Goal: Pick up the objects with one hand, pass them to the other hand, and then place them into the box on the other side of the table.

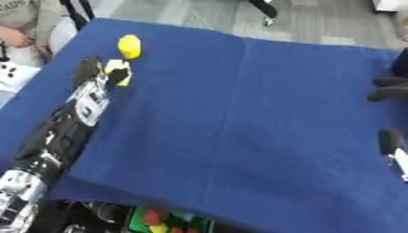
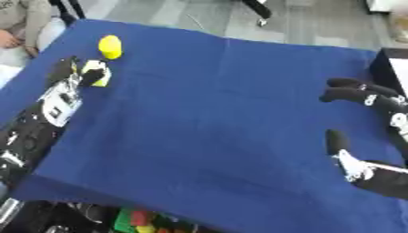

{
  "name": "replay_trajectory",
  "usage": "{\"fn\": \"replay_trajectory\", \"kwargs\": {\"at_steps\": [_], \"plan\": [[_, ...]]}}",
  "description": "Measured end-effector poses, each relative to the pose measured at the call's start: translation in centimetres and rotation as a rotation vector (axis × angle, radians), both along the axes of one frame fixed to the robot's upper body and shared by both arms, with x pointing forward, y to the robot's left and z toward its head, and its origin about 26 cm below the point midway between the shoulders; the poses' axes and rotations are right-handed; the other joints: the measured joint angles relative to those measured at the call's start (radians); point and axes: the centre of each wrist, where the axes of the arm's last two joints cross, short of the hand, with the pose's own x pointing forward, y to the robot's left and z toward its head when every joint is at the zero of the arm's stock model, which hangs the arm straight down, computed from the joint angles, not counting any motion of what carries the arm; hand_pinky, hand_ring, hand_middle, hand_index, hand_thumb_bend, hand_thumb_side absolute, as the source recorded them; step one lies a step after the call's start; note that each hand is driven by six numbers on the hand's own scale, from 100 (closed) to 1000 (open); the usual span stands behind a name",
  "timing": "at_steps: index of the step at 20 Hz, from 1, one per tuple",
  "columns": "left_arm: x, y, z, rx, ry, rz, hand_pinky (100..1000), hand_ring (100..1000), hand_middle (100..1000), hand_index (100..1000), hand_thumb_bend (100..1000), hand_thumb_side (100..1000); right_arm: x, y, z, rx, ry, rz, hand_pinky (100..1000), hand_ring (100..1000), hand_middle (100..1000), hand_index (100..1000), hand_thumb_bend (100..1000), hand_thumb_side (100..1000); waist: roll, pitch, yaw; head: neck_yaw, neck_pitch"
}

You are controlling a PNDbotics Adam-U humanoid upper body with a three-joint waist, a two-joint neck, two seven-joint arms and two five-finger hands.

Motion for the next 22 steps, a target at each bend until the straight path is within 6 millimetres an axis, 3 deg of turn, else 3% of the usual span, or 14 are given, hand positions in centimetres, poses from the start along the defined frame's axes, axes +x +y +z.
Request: {"fn": "replay_trajectory", "kwargs": {"at_steps": [8,11,12,13,14,17,22], "plan": [[0.05,-0.5,-0.33,0.005,0.019,-0.023,768,593,639,890,171,669,0.0,0.13,-0.04,0.006,0.002,0.0,901,900,700,838,100,434,-0.001,0.002,-0.004,0.002,0.0],[0.08,-0.58,-0.31,0.009,0.03,-0.035,756,566,605,886,100,473,0.0,0.13,-0.04,0.006,0.003,-0.001,901,901,698,838,100,434,-0.002,0.002,-0.004,0.002,0.0],[0.13,-0.62,-0.21,0.01,0.033,-0.039,756,566,605,886,100,473,0.0,0.13,-0.04,0.006,0.003,-0.001,901,901,698,838,100,434,-0.002,0.002,-0.004,0.002,0.0],[0.18,-0.66,-0.11,0.01,0.036,-0.043,736,535,577,874,100,306,0.0,0.13,-0.04,0.006,0.003,-0.001,901,901,697,837,100,434,-0.002,0.002,-0.004,0.002,0.0],[0.21,-0.69,-0.03,0.011,0.038,-0.047,722,513,551,860,100,198,0.0,0.13,-0.04,0.006,0.004,-0.002,901,901,696,837,100,434,-0.001,0.002,-0.004,0.002,0.0],[0.25,-0.82,0.24,0.014,0.038,-0.056,675,448,490,824,100,256,0.0,0.13,-0.04,0.006,0.005,-0.003,901,901,694,837,100,434,-0.001,0.002,-0.004,0.002,0.0],[0.2,-1.08,0.59,0.017,0.01,-0.074,608,341,399,763,100,273,0.0,0.13,-0.04,0.006,0.008,-0.004,900,899,691,836,100,433,-0.001,0.002,-0.004,0.002,0.0]]}}
